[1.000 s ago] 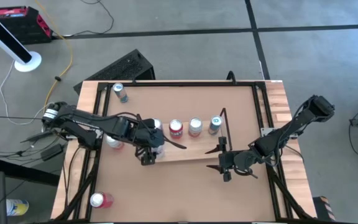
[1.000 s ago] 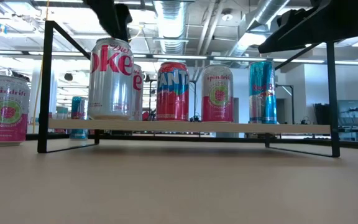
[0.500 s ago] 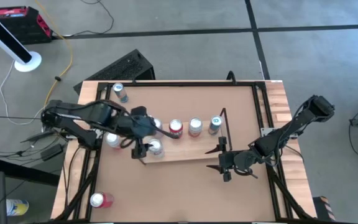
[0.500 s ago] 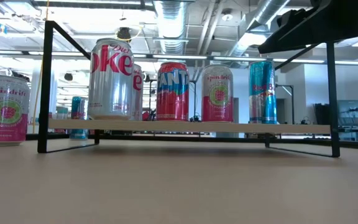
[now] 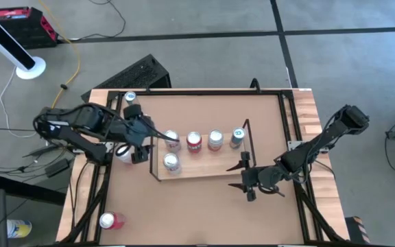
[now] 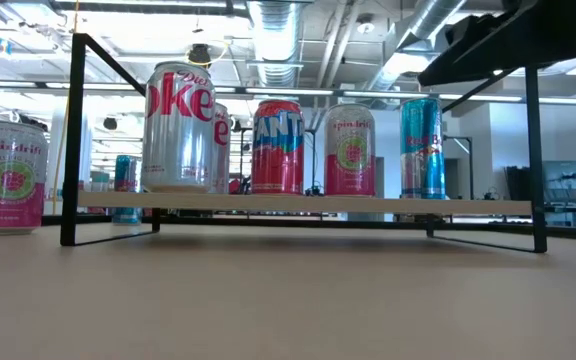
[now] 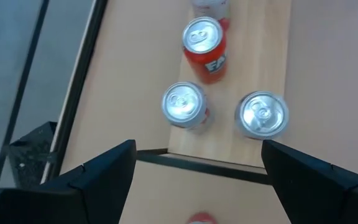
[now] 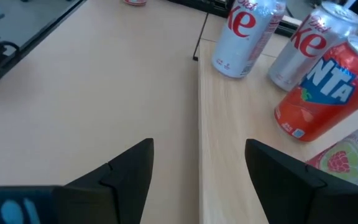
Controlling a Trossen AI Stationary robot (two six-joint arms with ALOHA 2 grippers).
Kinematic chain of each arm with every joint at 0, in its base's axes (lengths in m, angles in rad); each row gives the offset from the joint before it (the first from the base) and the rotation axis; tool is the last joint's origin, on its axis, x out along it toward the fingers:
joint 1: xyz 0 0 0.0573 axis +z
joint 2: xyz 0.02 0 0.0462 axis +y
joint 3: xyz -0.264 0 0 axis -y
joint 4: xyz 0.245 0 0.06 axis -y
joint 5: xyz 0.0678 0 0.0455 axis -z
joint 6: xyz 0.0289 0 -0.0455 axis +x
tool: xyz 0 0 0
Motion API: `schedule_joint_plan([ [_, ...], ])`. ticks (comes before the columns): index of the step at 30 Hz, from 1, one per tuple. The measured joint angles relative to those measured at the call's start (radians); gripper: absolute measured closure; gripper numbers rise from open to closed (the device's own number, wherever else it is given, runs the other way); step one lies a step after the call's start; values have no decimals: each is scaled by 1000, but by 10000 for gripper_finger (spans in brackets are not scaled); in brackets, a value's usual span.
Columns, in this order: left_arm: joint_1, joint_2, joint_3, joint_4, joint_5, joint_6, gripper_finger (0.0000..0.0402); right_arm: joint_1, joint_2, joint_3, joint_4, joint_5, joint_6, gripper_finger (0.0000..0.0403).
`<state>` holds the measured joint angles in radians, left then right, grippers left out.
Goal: Place canned beverage on shelf
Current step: Put the orange soda can on the shelf aligned with the other pink soda can
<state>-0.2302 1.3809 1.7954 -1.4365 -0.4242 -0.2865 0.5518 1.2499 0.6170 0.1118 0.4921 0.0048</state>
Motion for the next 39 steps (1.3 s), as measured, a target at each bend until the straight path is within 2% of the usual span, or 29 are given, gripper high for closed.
schedule_joint_plan([
  [3,0,-6,0,-28,-28,-30,70,-14,0,0,52,0,-53,127],
  [9,-11,-12,-2,-140,-27,-156,70,-37,0,0,119,-20,-30,127],
  [17,-127,-91,-123,-115,161,-296,70,-77,0,0,157,-21,-129,127],
  [23,-277,-134,-326,96,291,-433,70,-119,0,0,168,-23,-172,127],
  [29,-383,-88,-521,329,456,-508,70,-163,0,0,200,-23,-174,127],
  [33,-396,-16,-550,399,564,-625,70,-182,0,0,217,-23,-187,127],
  [35,-405,16,-550,425,572,-677,70,-182,0,0,222,-24,-223,127],
  [39,-417,55,-550,510,570,-664,70,-182,0,0,249,-24,-288,127],
])
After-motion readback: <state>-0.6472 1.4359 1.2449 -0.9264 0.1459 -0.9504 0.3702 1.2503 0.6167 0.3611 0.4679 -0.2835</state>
